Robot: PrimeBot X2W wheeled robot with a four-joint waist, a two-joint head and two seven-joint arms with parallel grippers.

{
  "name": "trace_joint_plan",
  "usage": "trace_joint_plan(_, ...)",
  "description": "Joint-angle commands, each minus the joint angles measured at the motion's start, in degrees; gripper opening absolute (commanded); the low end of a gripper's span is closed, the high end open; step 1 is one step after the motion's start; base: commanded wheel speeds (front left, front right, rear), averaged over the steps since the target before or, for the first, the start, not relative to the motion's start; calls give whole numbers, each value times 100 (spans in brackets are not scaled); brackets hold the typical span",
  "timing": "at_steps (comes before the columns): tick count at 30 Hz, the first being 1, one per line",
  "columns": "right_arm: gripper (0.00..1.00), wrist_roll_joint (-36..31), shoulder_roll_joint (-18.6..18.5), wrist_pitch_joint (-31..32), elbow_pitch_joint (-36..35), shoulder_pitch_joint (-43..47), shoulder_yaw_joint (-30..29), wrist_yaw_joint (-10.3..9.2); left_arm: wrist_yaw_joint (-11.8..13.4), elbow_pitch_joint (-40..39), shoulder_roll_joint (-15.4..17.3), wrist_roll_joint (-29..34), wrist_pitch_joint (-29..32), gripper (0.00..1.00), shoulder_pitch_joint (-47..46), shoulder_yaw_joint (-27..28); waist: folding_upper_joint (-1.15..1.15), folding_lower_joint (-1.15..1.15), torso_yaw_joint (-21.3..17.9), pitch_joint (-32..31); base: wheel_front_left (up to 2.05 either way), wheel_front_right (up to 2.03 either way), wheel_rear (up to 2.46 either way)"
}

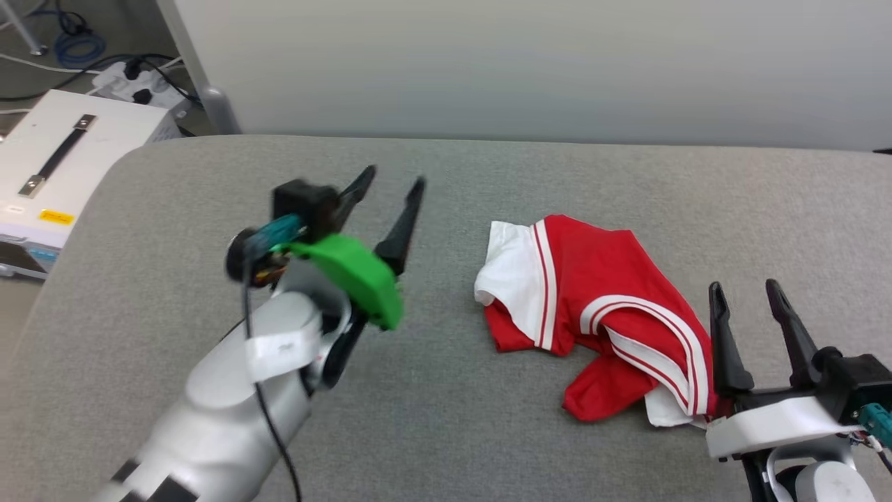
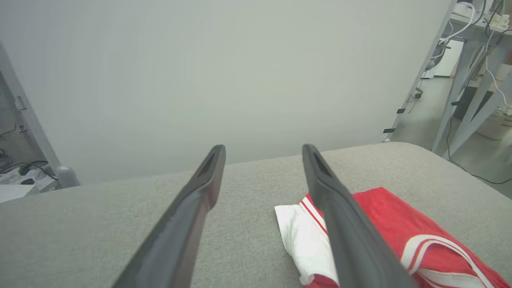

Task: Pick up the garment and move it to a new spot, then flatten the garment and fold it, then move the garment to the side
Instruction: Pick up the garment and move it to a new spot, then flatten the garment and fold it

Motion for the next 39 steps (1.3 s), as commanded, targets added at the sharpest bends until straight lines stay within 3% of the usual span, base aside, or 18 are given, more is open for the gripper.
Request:
trace_joint_plan(1, 100, -56, -17, -26, 8, 122, 14, -4, 33, -181, 101, 136, -31, 100, 354, 209, 0, 0, 174, -162, 0, 0, 0)
trace_joint_plan(6, 100, -71, -17, -26, -11, 275, 142, -4, 118, -816, 408, 577, -32, 100, 1409, 878, 0, 0, 263, -248, 0, 0, 0)
trace_joint_plan(10, 100, -39, -17, -26, 24, 394, 209, -4, 146, -1264, 421, 807, -32, 100, 2199, 1304, 0, 0, 287, -326, 0, 0, 0)
trace_joint_plan(18, 100, 96, -29, -26, 175, 579, 370, -4, 138, -1891, 39, 1176, -32, 100, 3408, 2103, 0, 0, 228, -464, 0, 0, 0)
trace_joint_plan(22, 100, 141, -29, -26, 192, 604, 424, -4, -6, -2109, -218, 1447, -32, 100, 3880, 2466, 0, 0, 163, -497, 0, 0, 0)
trace_joint_plan(31, 100, 156, -96, -26, 196, 603, 497, -4, -381, -1989, -539, 1815, -32, 100, 4050, 2739, 0, 0, 63, -470, 0, 0, 0)
trace_joint_plan(39, 100, 98, -179, 29, 130, 513, 565, -4, -596, -1710, -504, 1928, 257, 100, 3573, 2548, 0, 0, -71, -217, 0, 0, 0)
